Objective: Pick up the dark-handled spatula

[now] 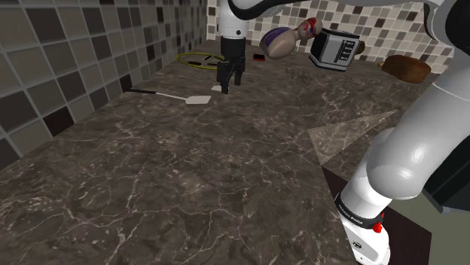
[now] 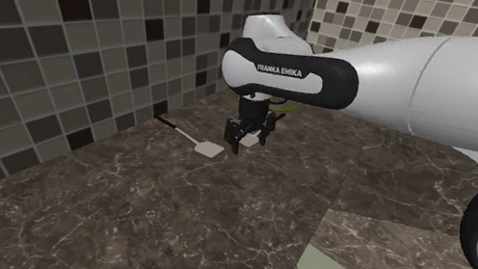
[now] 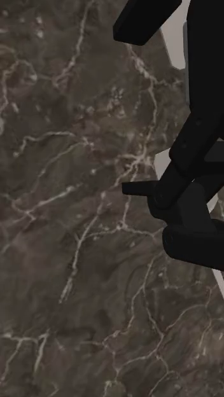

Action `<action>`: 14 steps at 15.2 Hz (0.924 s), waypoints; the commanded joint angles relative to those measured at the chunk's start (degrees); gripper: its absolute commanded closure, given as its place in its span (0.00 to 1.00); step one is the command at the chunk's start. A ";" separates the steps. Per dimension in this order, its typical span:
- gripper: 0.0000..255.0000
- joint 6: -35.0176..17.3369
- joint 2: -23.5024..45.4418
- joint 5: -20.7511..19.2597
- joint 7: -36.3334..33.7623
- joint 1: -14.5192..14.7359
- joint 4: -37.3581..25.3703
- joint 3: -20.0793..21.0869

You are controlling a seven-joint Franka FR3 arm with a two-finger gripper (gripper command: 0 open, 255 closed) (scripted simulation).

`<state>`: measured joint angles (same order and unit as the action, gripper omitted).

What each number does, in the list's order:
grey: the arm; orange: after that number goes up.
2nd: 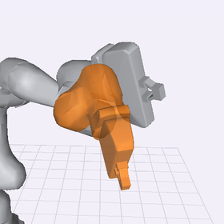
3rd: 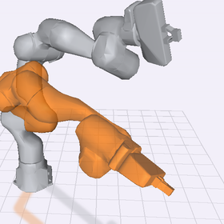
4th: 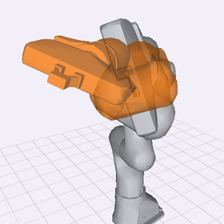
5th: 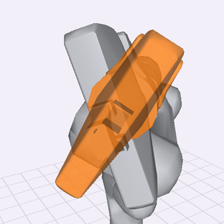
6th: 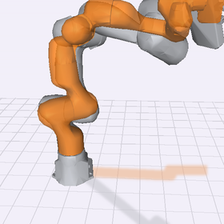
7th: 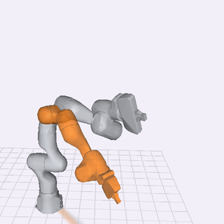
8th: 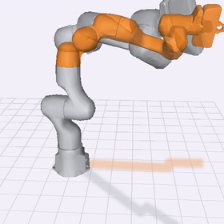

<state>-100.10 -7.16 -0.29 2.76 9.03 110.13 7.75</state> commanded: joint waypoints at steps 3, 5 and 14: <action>0.00 -0.35 7.10 -0.42 1.80 1.38 -8.29 1.42; 0.00 -0.28 10.66 -0.79 2.53 2.16 -12.66 2.20; 0.00 3.34 28.13 -3.95 5.61 7.11 -36.88 5.49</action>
<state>-97.79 18.24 -3.66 8.07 15.35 77.38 12.90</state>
